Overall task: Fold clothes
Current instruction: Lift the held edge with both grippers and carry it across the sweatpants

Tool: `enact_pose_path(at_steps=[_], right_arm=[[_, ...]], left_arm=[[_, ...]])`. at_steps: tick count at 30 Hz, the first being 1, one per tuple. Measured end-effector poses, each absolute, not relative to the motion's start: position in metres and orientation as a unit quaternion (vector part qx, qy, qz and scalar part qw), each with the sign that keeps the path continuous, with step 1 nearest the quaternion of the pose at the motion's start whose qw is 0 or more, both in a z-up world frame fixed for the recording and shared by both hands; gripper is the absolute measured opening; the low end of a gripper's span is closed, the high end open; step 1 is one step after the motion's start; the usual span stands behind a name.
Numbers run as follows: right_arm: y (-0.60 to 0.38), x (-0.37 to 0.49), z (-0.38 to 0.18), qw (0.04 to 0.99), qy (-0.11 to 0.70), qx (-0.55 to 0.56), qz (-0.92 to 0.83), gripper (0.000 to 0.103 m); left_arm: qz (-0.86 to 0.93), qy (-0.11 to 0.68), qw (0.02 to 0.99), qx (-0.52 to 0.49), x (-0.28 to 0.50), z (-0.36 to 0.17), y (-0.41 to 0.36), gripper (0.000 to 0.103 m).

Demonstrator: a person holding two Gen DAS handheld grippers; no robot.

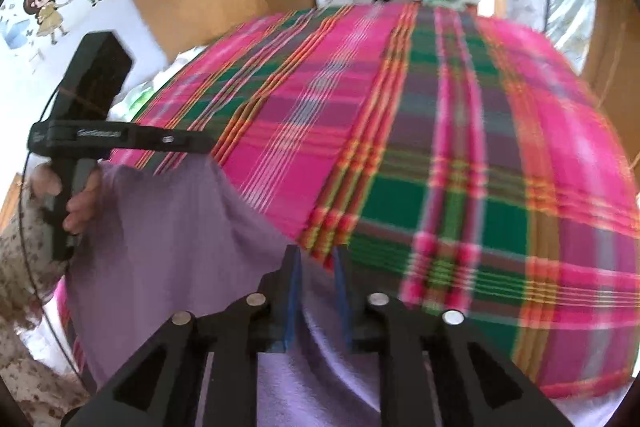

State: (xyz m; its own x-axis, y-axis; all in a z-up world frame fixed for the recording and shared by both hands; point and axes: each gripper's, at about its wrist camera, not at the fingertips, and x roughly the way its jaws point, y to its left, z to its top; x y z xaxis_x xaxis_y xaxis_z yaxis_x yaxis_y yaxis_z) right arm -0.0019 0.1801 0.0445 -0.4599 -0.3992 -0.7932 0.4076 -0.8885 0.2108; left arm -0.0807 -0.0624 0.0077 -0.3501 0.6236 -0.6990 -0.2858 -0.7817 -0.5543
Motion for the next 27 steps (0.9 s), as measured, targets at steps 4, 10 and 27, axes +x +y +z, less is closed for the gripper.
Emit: enact_pose_path(at_steps=[4,10,27], right_arm=[[0.203,0.018,0.065,0.205,0.001,0.439,-0.875,0.019],[0.245,0.058,0.079,0.142,0.009,0.436,-0.889,0.019],[0.382,0.1,0.06,-0.05,-0.046,0.444,-0.893,0.033]], left_arm=[[0.825,-0.174,0.264,-0.467,-0.06,0.029,-0.081,0.021],[0.822,-0.146,0.292,-0.467,-0.021,0.038,-0.069,0.021],[0.746,-0.135,0.38,-0.531,0.003,-0.001,0.017,0.022]])
